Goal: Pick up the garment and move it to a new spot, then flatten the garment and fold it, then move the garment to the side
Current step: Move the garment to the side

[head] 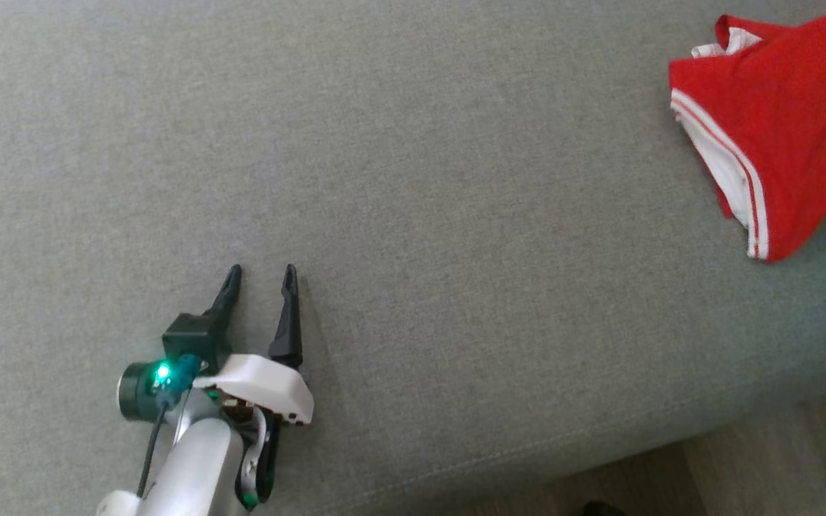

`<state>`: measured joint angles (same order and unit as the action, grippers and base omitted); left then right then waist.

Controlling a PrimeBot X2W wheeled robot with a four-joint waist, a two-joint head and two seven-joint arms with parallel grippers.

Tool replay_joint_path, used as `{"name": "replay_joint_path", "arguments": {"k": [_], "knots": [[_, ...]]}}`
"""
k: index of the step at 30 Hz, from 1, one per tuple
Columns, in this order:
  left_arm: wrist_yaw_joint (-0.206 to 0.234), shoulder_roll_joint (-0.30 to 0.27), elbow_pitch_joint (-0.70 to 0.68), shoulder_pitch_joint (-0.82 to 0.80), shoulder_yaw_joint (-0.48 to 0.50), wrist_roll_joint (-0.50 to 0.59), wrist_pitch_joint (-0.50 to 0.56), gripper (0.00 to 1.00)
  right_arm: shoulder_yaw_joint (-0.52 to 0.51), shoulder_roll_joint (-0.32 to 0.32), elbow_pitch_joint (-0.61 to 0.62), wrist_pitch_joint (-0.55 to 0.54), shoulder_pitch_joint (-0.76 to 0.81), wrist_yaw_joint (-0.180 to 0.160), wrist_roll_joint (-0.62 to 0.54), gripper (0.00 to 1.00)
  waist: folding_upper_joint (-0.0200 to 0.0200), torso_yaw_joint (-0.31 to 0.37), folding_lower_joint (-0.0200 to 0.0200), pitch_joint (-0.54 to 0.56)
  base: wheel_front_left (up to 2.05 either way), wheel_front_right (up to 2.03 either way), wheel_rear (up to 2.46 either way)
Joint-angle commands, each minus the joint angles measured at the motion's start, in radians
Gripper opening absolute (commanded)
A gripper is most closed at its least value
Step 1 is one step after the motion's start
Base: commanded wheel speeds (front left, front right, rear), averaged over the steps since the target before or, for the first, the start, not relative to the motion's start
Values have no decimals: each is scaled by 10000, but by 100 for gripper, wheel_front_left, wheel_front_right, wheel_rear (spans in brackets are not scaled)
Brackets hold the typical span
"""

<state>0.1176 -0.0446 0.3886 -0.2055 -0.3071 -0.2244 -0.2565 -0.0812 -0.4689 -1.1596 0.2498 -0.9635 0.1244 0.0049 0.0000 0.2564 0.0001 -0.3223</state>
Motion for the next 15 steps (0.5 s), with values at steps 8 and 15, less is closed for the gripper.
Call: {"name": "replay_joint_path", "arguments": {"k": [8,15], "knots": [[369,-56,-594,260,757,-174,-53,100,-1296,2446,3376,118,1318,63,-991,100,0,-182,-1,620,0,0,0],[521,-56,-786,387,1021,-194,-53,100,-152,3707,4721,119,3066,63,-283,100,0,-906,-1,1110,0,0,0]]}}
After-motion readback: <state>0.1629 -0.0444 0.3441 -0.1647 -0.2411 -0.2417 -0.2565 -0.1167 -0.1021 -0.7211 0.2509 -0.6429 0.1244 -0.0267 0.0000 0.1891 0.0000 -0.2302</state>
